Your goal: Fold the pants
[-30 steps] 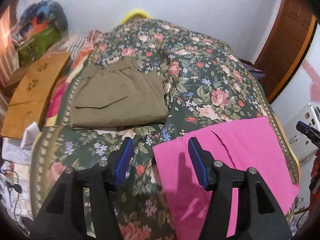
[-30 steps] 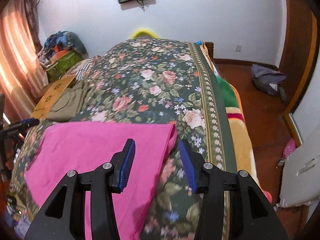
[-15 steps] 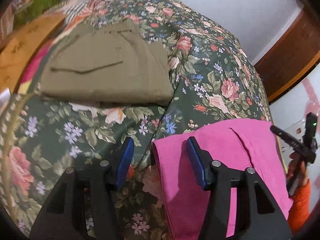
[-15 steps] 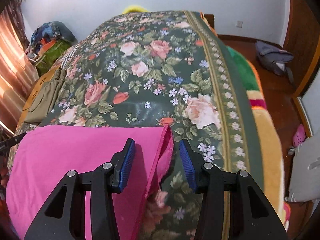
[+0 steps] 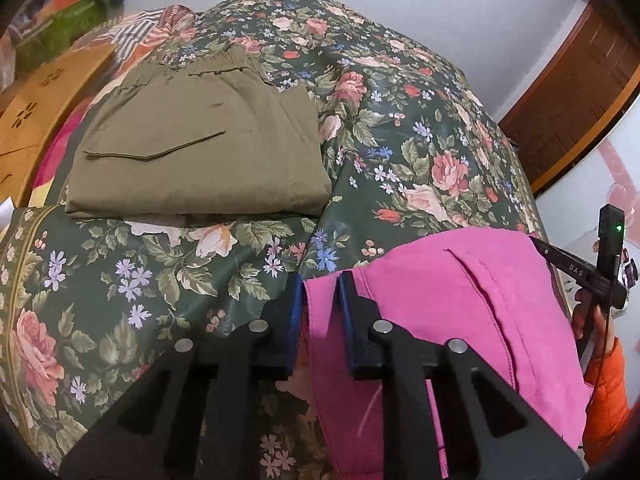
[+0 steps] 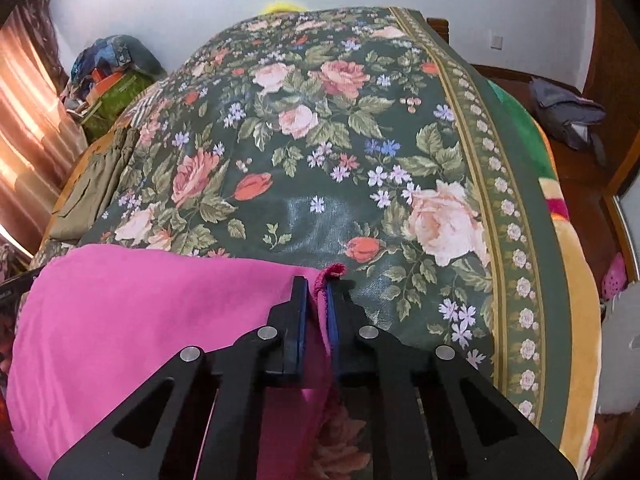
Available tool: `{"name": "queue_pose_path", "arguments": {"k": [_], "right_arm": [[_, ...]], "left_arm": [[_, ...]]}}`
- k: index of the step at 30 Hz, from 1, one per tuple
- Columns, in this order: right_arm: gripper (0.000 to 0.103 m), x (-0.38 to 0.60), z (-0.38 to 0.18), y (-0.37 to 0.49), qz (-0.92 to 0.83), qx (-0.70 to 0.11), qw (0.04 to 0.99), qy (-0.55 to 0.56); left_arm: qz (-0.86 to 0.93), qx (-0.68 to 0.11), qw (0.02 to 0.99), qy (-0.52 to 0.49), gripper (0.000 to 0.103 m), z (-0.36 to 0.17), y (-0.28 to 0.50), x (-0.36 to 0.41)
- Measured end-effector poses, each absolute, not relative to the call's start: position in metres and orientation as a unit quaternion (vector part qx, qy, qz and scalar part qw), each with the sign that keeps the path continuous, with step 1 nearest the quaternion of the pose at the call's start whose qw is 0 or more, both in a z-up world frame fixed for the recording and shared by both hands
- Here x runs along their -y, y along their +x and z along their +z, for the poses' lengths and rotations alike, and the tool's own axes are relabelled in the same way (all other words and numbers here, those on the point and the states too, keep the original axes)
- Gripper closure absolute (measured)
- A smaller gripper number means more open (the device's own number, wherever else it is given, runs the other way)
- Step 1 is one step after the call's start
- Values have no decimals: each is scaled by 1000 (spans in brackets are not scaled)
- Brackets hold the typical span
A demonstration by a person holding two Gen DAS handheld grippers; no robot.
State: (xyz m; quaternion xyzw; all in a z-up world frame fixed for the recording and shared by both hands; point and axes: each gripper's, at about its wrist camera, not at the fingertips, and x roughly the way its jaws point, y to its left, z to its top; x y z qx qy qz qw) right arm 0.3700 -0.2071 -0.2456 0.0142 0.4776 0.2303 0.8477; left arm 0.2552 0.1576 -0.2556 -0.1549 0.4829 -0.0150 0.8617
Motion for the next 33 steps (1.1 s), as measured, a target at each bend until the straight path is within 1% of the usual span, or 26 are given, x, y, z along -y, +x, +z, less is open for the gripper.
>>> {"name": "queue_pose_path", "arguments": {"k": [9, 14, 16, 17, 18, 19, 23, 24, 25, 27, 29, 33], "right_arm": [[99, 198, -233, 363, 208, -429, 877, -58], [99, 192, -237, 368, 201, -432, 876, -83], [99, 191, -237, 368, 198, -435, 874, -83], [99, 191, -237, 368, 192, -438, 874, -88], [93, 193, -233, 367, 180, -434, 878, -89], [92, 195, -228, 365, 168, -431, 882, -92], [88, 201, -205, 351, 175, -416, 888, -90], [84, 201, -198, 345, 185, -414, 887, -88], [82, 201, -193, 339, 194, -411, 886, -86], [72, 198, -185, 325, 214, -404, 885, -86], [70, 192, -180, 309, 235, -401, 881, -85], [70, 182, -185, 287, 265, -414, 867, -76]], "left_arm": [[16, -454, 885, -100, 89, -238, 247, -149], [20, -465, 881, -89, 88, -245, 250, -148], [24, -476, 874, -89, 87, -246, 251, -149], [30, -478, 874, -86, 82, -244, 250, -150], [35, -477, 874, -83, 76, -241, 248, -151], [40, -473, 877, -80, 74, -236, 245, -152], [27, -455, 886, -84, 72, -213, 231, -148], [21, -451, 888, -85, 71, -208, 229, -144], [14, -449, 890, -85, 70, -204, 226, -139], [-1, -446, 891, -79, 65, -198, 222, -126], [-15, -447, 891, -71, 63, -198, 218, -109], [-38, -460, 885, -58, 63, -208, 211, -82]]}}
